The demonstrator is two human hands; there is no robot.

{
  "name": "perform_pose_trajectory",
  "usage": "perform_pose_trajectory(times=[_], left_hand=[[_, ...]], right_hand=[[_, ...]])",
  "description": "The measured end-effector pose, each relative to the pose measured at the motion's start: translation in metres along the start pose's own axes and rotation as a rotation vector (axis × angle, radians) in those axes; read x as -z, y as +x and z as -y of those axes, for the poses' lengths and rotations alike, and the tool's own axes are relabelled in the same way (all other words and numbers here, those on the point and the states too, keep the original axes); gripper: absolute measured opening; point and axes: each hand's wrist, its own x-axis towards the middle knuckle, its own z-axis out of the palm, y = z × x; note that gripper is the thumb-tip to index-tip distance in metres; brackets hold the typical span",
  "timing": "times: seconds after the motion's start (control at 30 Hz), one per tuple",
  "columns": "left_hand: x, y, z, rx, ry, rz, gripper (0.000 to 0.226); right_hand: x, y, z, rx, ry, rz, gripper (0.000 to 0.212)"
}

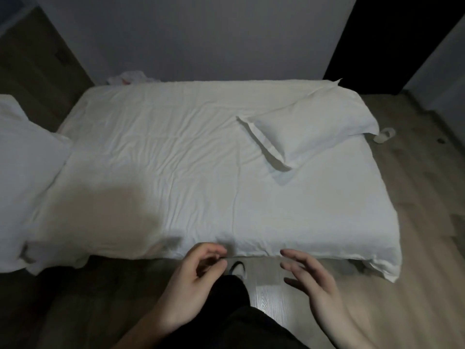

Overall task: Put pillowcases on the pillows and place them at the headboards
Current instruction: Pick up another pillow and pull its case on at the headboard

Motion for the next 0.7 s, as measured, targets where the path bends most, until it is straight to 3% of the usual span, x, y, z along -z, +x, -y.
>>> perform_pose_trajectory(times=[0.47, 0.7], left_hand=[[-0.171, 0.158, -0.065, 0.019, -0.017, 0.143, 0.013], [-0.249, 0.206, -0.100, 0.063, 0.006, 0.120, 0.013]], right_hand=[[0.169, 0.083, 0.036, -0.032, 0.010, -0.184, 0.030], [0.253, 0.122, 0.038, -0.039, -0.013, -0.201, 0.025]])
